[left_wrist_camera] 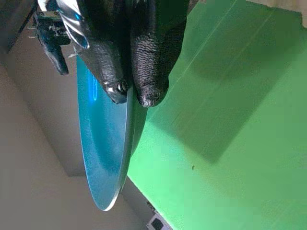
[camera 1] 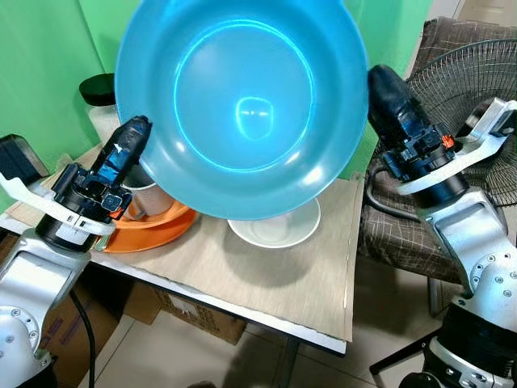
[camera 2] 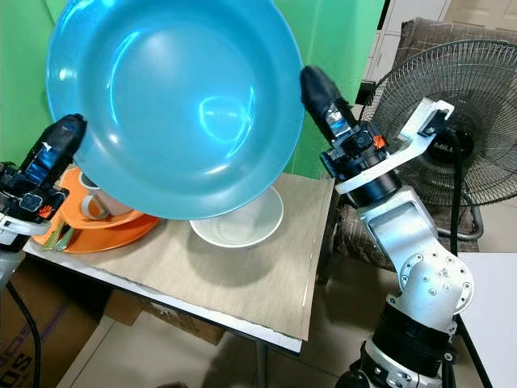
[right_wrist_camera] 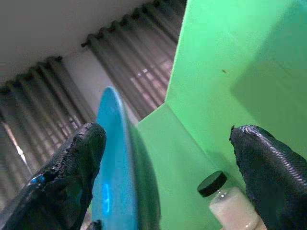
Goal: Setting the table
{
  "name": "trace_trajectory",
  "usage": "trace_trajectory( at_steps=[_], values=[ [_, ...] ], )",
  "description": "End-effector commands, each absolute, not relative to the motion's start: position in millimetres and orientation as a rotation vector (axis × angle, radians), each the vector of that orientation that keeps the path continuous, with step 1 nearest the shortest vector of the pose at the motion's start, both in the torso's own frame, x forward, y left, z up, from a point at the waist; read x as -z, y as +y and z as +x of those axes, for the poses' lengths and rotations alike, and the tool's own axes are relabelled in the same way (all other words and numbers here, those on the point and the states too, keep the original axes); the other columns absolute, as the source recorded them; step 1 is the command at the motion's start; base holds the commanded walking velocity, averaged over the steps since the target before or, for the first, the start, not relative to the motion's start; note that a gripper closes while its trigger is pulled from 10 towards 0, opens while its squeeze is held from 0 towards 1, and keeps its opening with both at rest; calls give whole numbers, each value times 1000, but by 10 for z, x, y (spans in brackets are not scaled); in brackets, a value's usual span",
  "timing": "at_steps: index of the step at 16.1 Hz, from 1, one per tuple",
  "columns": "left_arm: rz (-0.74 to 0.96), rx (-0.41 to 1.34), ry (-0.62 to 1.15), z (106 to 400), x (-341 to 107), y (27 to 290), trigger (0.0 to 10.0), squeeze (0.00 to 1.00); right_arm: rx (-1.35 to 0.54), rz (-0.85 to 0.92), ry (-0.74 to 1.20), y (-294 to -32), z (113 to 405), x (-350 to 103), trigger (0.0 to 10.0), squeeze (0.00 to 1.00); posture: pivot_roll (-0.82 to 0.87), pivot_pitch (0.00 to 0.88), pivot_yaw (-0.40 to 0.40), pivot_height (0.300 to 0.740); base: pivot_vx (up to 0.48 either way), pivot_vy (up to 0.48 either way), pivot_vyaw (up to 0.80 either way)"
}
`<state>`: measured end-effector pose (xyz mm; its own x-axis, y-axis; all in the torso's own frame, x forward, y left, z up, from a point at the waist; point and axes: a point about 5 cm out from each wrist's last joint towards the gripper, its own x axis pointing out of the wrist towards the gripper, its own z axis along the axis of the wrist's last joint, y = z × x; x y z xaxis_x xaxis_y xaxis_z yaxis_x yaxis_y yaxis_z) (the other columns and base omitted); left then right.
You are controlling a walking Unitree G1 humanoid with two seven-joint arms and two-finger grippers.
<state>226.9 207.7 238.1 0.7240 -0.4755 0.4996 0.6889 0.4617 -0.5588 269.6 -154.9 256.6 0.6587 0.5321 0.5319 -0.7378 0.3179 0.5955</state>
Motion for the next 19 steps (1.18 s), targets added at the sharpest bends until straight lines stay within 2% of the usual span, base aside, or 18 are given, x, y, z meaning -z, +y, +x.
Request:
trace_trajectory(
  at_steps=[1, 2, 3, 4, 5, 6, 11, 19],
  values=[
    [-822, 743, -312, 2256, -2411, 2078, 0, 0, -904, 860, -232, -1484, 2627, -2568, 10000, 984, -30, 0, 26, 740, 0, 0, 0],
    [-824, 745, -310, 2257, -2409, 2074, 0, 0, -920, 827, -214, -1455, 2612, -2553, 10000, 984, -30, 0, 26, 740, 0, 0, 0],
    [-822, 749, -302, 2270, -2397, 2058, 0, 0, -947, 774, -171, -1383, 2594, -2504, 10000, 639, -30, 0, 26, 740, 0, 0, 0],
    [-821, 751, -300, 2282, -2395, 2052, 0, 0, -942, 740, -140, -1351, 2604, -2459, 6706, 357, -30, 0, 26, 740, 0, 0, 0],
    [-821, 752, -300, 2284, -2395, 2052, 0, 0, -936, 730, -128, -1347, 2611, -2440, 2471, 82, -31, 0, 26, 740, 0, 0, 0],
    [-817, 755, -296, 2285, -2395, 2051, 0, 0, -922, 718, -113, -1346, 2623, -2414, 0, 0, -30, 0, 26, 740, 0, 0, 0],
    [-767, 783, -208, 2259, -2274, 1971, 0, 0, -854, 680, -29, -1354, 2639, -2225, 0, 0, -30, 0, 27, 740, 0, 0, 0],
    [-765, 744, -86, 2088, -1954, 1908, 0, 0, -844, 697, 51, -1416, 2395, -1922, 0, 0, -33, 7, 31, 740, 0, 0, 0]
  ],
)
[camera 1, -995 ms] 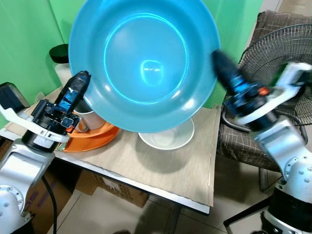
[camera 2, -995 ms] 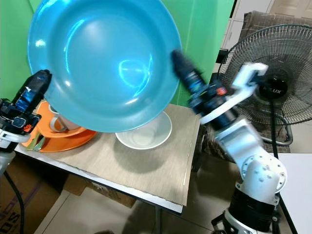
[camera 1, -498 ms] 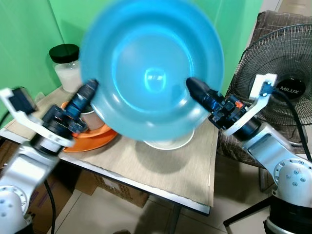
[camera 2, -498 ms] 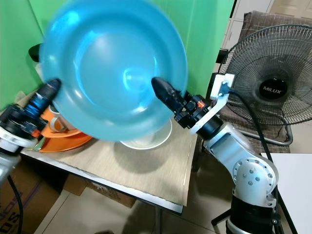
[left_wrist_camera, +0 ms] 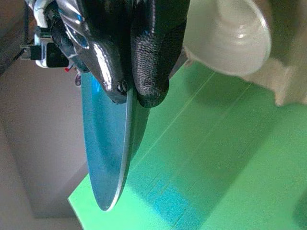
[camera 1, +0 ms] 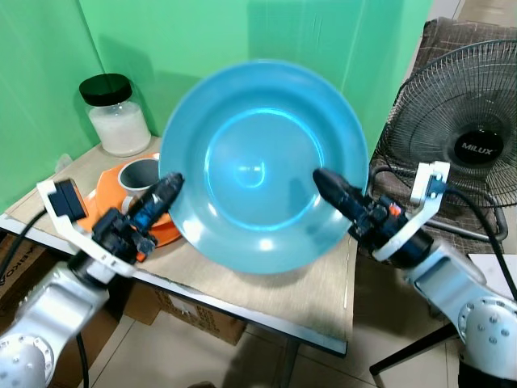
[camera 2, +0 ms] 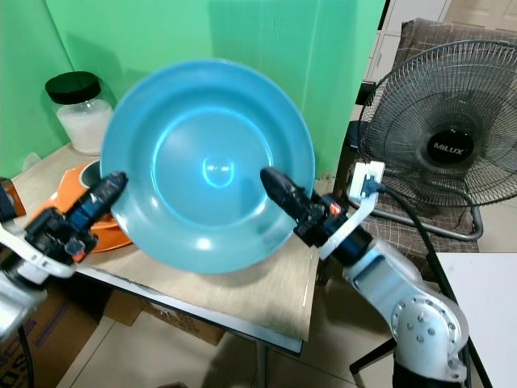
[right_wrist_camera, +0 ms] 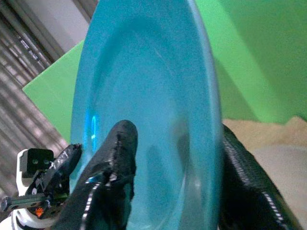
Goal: Setting the table
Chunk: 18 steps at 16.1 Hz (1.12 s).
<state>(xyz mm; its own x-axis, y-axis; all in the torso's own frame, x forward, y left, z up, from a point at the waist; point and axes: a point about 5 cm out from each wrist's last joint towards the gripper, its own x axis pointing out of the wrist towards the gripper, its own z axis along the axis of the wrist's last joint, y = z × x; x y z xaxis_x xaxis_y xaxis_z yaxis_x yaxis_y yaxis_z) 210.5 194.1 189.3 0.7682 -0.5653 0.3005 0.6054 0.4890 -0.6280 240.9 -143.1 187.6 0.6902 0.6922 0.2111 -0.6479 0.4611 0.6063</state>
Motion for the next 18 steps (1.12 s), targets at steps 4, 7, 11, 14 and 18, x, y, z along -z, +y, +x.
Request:
trace_trajectory(
  at_steps=[4, 7, 11, 14, 18],
  values=[
    [-753, 741, -92, 2084, -1964, 1903, 0, 0, -863, 696, 46, -1378, 2412, -1934, 0, 0, -28, 7, 26, 740, 0, 0, 0],
    [-731, 747, -97, 2092, -1975, 1895, 0, 0, -870, 688, 36, -1373, 2430, -1958, 0, 0, -28, 6, 25, 740, 0, 0, 0],
    [-691, 750, -94, 2105, -1983, 1871, 0, 0, -853, 668, 25, -1379, 2479, -1986, 0, 0, -28, 7, 23, 740, 0, 0, 0],
    [-664, 751, -95, 2111, -1995, 1867, 0, 0, -845, 659, 24, -1374, 2511, -1992, 0, 0, -26, 6, 21, 740, 0, 0, 0],
    [-676, 730, -81, 2153, -1986, 1873, 10000, 1000, -848, 653, 13, -1364, 2536, -2014, 0, 0, -26, 0, 19, 740, 0, 0, 0]
  ],
)
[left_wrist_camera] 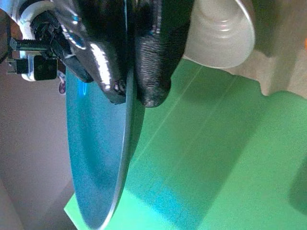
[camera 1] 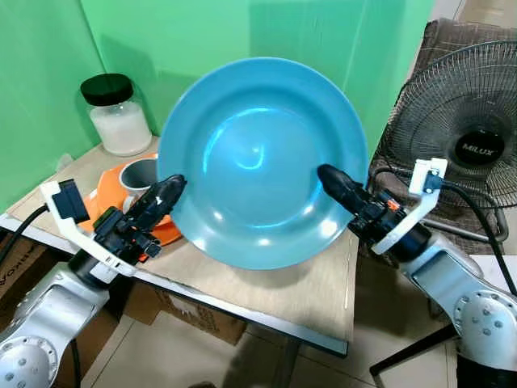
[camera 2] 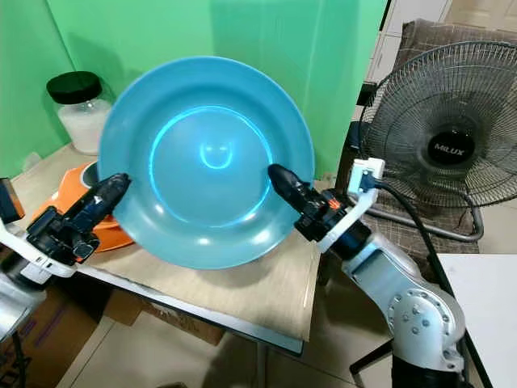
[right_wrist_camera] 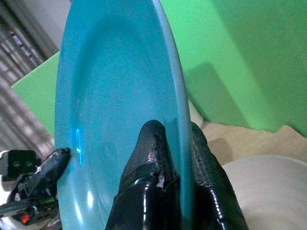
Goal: Setting the table
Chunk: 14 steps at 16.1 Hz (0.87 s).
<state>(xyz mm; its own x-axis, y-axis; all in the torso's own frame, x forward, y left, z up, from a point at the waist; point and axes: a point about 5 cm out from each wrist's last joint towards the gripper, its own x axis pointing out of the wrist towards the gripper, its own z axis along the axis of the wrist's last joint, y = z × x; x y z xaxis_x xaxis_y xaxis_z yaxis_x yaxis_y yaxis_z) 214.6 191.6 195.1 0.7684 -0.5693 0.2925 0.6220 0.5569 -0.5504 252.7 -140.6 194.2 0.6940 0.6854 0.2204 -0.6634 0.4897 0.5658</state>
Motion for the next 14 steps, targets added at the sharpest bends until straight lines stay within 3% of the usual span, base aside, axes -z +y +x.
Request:
trace_trajectory(
  at_steps=[1, 2, 3, 4, 5, 6, 7, 14],
  values=[
    [-658, 724, -79, 2167, -1989, 1873, 10000, 1000, -851, 652, 10, -1361, 2538, -2023, 0, 0, -26, 0, 19, 740, 0, 0, 0],
    [-658, 722, -62, 2177, -1977, 1867, 10000, 1000, -853, 652, 6, -1363, 2538, -2030, 0, 0, -26, 0, 19, 740, 0, 0, 0],
    [-649, 722, -38, 2198, -1958, 1857, 10000, 871, -853, 653, 1, -1367, 2539, -2036, 0, 0, -26, 0, 17, 740, 0, 0, 0],
    [-646, 727, -18, 2213, -1950, 1845, 10000, 0, -852, 654, -3, -1373, 2539, -2043, 0, 0, -26, 0, 17, 740, 0, 0, 0],
    [-639, 724, -12, 2222, -1945, 1842, 10000, 0, -852, 653, -5, -1377, 2539, -2041, 0, 0, -30, 0, 21, 740, 0, 0, 0],
    [-638, 735, -14, 2223, -1947, 1837, 2275, 0, -852, 650, -7, -1382, 2539, -2042, 0, 0, -31, 0, 22, 740, 0, 0, 0],
    [-642, 738, -17, 2224, -1947, 1836, 0, 0, -851, 648, -8, -1384, 2540, -2042, 0, 0, -31, 0, 22, 740, 0, 0, 0],
    [-625, 705, -38, 2227, -1959, 1881, 0, 0, -848, 636, -6, -1390, 2553, -2042, 0, 0, -25, 0, 18, 740, 0, 0, 0]
  ],
)
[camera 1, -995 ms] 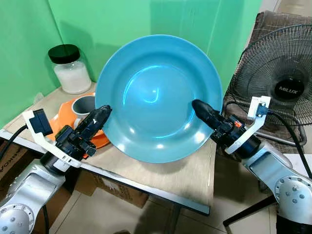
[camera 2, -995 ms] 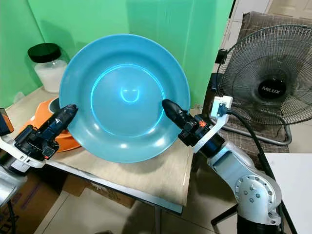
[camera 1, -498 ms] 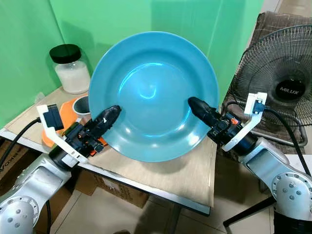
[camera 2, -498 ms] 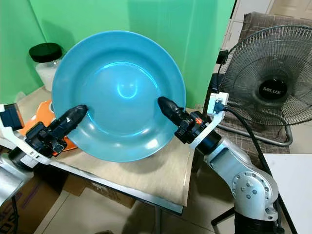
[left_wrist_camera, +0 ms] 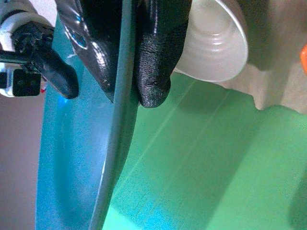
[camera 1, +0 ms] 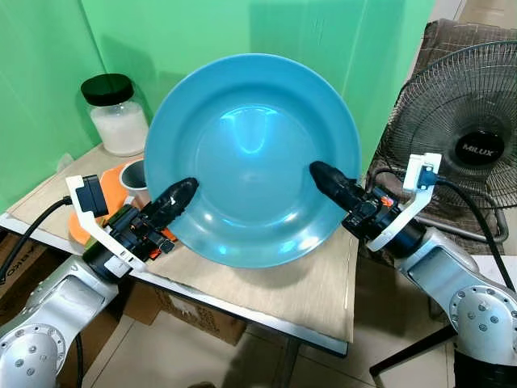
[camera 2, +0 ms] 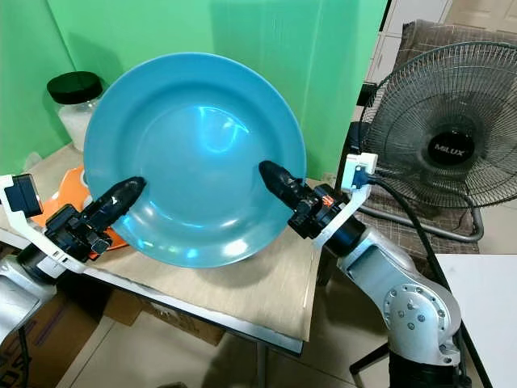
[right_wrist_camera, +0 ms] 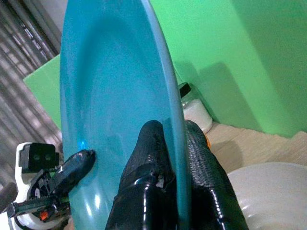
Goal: Setting the table
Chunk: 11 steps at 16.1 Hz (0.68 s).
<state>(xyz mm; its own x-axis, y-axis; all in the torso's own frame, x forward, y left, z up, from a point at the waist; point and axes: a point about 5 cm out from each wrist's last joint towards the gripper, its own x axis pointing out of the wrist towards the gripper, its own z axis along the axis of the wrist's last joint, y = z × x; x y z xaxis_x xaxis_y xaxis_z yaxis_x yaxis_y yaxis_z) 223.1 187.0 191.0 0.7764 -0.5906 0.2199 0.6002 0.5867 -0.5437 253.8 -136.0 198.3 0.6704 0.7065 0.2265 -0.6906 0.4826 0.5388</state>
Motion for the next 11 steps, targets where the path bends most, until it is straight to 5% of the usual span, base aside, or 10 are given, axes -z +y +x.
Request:
trace_trajectory(
  at_steps=[1, 2, 11],
  values=[
    [-621, 697, -44, 2232, -1964, 1885, 0, 0, -839, 621, -5, -1392, 2559, -2041, 5098, 0, -26, 0, 18, 740, 0, 0, 0],
    [-605, 683, -58, 2246, -1981, 1890, 0, 0, -836, 616, 2, -1391, 2566, -2039, 10000, 1000, -29, 0, 16, 740, 0, 0, 0],
    [-482, 594, -208, 2400, -2334, 1884, 0, 0, -636, 553, -23, -1865, 2540, -2066, 10000, 1000, -48, 0, 4, 740, 0, 0, 0]
  ],
)
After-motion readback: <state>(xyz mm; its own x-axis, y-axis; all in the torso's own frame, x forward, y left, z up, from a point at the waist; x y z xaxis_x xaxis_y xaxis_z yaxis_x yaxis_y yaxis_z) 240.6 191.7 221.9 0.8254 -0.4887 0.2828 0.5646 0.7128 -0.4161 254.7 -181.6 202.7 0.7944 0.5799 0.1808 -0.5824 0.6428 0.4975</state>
